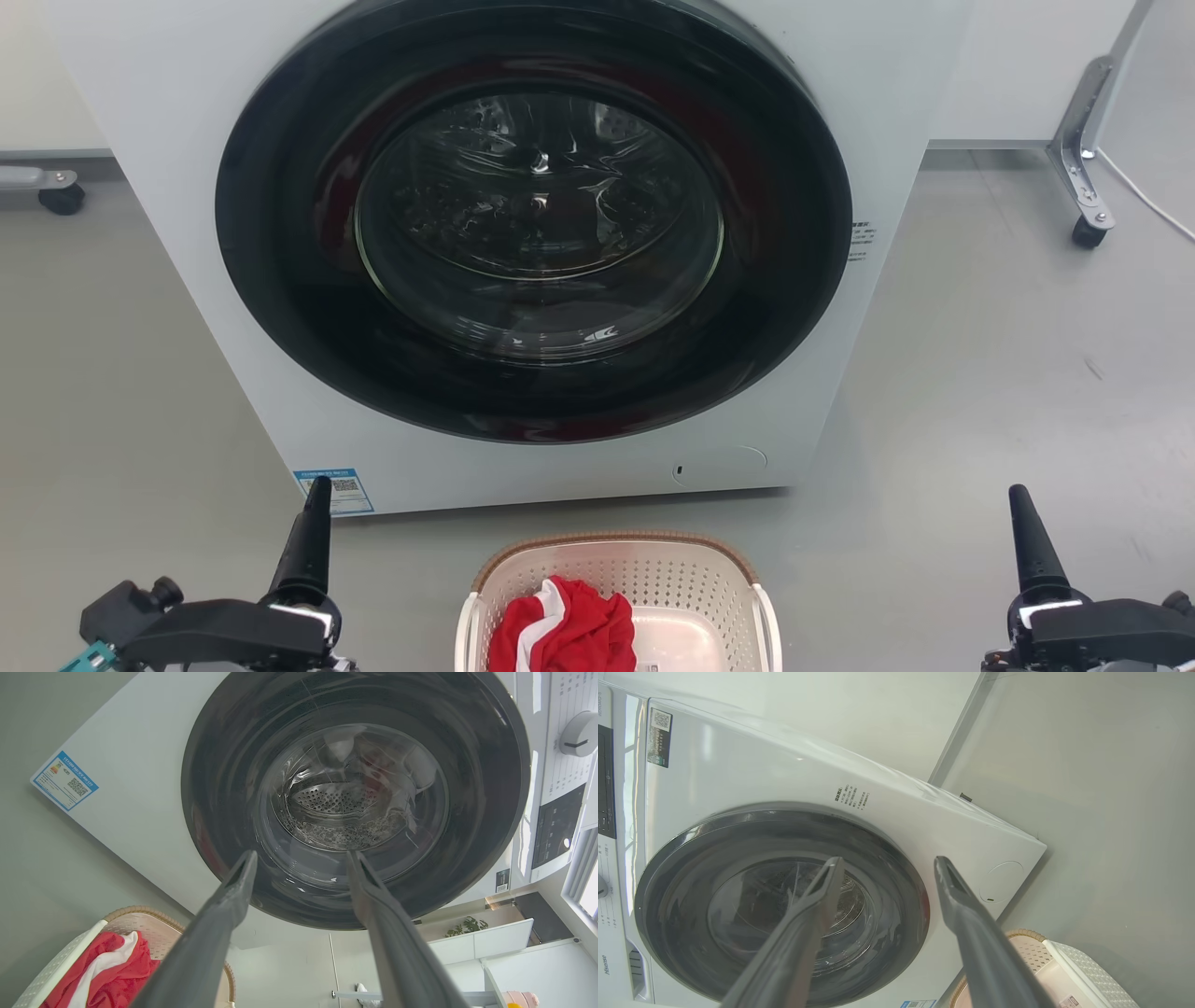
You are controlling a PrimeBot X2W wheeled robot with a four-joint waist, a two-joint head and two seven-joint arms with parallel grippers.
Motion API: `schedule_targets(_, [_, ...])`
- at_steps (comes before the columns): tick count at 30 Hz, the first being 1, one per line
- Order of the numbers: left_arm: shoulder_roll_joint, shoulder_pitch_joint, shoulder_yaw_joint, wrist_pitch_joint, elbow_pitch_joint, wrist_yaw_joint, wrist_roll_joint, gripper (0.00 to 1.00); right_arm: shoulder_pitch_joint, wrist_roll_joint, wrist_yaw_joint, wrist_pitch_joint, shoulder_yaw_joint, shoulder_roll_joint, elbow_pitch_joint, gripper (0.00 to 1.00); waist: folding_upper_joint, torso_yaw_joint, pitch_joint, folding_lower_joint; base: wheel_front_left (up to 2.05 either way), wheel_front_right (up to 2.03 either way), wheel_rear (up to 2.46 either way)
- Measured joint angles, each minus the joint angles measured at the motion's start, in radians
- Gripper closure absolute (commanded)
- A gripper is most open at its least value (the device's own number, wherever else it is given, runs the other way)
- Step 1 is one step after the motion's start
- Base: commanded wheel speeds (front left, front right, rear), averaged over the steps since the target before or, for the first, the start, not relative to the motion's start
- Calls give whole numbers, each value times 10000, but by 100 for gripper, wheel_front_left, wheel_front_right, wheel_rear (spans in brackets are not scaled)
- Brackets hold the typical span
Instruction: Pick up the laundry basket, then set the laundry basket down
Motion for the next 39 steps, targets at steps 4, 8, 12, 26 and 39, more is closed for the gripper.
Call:
schedule_targets(4, [86, -43, -209, -123, -171, 198, 727, 0, -23, -782, -157, -140, 236, -150, -142, 0, 0, 11, -23, 0, 0, 0, 0])
schedule_targets(8, [251, -57, -439, -230, -336, 437, 1513, 0, -94, -1546, -357, -276, 462, -299, -288, 0, 0, 19, -43, 0, 0, 0, 0])
schedule_targets(12, [412, -70, -692, -426, -464, 546, 2261, 0, -135, -2284, -487, -403, 696, -449, -431, 0, 0, 22, -49, 0, 0, 0, 0])
schedule_targets(26, [734, -198, -1478, -874, -863, 968, 4552, 0, -141, -4610, -911, -884, 1375, -830, -683, 0, 0, 8, -28, 0, 0, 0, 0])
schedule_targets(39, [836, -198, -1977, -1292, -1022, 1266, 5942, 0, -143, -6218, -1195, -1296, 1862, -978, -798, 0, 0, 18, -7, 0, 0, 0, 0])
